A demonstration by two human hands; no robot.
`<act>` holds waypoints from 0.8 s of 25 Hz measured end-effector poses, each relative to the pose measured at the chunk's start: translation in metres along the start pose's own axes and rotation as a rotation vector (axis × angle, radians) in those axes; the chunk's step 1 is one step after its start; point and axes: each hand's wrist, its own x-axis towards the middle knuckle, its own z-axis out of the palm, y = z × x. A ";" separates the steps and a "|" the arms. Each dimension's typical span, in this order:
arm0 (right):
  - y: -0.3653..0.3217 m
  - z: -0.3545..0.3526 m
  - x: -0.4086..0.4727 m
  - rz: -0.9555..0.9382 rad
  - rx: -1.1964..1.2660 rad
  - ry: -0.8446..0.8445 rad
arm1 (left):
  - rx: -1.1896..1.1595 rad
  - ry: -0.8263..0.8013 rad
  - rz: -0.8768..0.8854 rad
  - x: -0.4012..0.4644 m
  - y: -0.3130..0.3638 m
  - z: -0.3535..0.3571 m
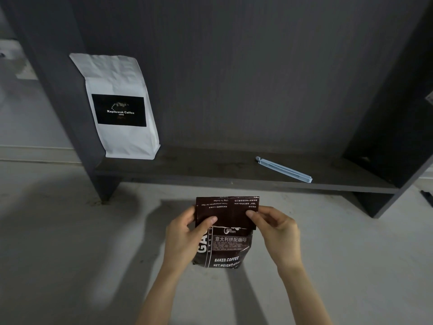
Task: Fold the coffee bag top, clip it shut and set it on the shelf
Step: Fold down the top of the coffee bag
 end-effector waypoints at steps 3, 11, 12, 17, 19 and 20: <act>0.002 0.000 0.002 0.024 0.038 0.011 | -0.040 0.056 -0.030 0.001 -0.004 0.004; 0.002 -0.002 0.010 0.033 0.091 0.017 | -0.028 -0.001 0.023 0.013 0.000 0.010; -0.001 -0.004 0.015 0.023 0.087 0.023 | -0.027 -0.007 0.034 0.018 0.001 0.012; -0.005 -0.012 0.033 -0.008 0.044 0.033 | -0.046 -0.068 0.036 0.036 -0.002 0.025; 0.003 -0.014 0.034 0.020 0.040 0.046 | -0.048 -0.094 0.010 0.038 -0.005 0.030; 0.007 -0.015 0.035 0.035 0.045 0.056 | -0.039 -0.104 0.009 0.039 -0.006 0.032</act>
